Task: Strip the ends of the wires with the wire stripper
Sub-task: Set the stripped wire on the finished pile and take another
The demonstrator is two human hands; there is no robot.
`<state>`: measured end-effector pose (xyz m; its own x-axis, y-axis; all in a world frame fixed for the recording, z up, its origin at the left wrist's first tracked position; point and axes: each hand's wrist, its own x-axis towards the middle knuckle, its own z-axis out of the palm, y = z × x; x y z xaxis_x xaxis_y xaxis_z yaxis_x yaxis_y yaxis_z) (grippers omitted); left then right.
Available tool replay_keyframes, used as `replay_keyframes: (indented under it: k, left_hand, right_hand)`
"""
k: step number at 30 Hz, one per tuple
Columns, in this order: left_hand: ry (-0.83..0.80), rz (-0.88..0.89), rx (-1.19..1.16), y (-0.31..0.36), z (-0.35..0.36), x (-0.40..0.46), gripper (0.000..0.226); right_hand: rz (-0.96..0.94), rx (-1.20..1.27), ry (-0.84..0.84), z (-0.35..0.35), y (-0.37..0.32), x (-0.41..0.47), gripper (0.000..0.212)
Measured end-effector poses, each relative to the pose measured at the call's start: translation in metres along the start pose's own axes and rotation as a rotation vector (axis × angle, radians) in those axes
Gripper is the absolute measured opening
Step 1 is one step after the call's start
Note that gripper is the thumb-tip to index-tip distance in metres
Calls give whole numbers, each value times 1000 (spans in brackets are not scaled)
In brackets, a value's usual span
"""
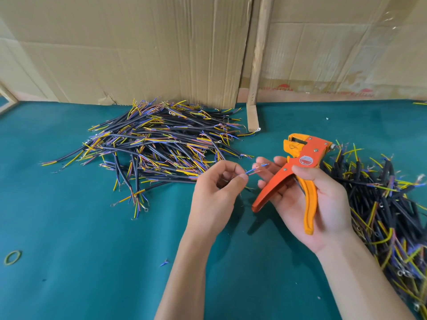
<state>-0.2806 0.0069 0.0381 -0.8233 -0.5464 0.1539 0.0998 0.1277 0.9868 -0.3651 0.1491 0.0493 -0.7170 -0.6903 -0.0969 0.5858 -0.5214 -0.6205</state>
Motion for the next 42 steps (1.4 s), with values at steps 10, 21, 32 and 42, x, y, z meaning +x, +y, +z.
replay_keyframes:
  k: [10,21,32,42]
  left_hand:
    - [97,-95,-20,-2,2,1,10]
    - [190,-4,79,-9,-4,4,15]
    - [335,128,227,-11,-12,5,22]
    - [422,89,246,-7,-15,4,20]
  right_hand:
    - [30,-118,-17,6,6,-1,55]
    - [37,-192,-9,6,8,-1,57]
    - [161,-298,-77,-2,-3,-9,46]
    - [341,-456,-131,6,13,-8,38]
